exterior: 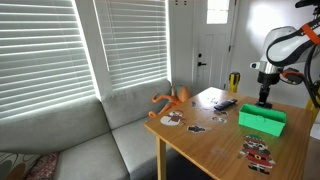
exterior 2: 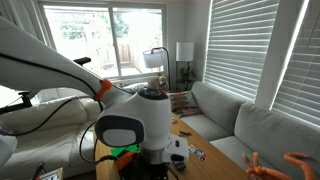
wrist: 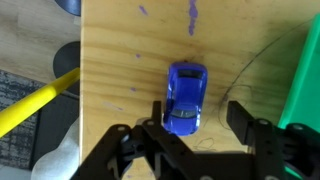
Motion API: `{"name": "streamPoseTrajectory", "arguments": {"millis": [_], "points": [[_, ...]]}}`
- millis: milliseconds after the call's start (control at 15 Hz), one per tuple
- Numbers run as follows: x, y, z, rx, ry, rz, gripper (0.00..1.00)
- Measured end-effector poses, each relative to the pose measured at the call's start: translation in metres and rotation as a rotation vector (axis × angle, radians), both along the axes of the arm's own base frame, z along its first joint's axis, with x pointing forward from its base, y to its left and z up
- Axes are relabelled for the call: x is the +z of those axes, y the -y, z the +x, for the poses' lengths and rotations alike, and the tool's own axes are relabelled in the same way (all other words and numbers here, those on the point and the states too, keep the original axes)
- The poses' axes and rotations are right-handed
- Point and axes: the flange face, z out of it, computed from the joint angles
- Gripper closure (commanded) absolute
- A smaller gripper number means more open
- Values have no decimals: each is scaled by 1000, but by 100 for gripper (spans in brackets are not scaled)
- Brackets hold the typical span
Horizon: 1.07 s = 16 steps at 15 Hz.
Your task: Put the blue car in the green lunchbox and then close the lid of the lunchbox
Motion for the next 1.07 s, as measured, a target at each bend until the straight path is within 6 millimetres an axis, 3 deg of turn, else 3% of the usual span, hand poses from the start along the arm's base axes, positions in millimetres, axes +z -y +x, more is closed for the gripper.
{"name": "streamPoseTrajectory", "arguments": {"millis": [267,733,1067], "points": [[-3,4,6,-1,0,9,88],[7,6,2,-31,-63,34,89],[60,-15,-4,-84,-64,-20,89]]}}
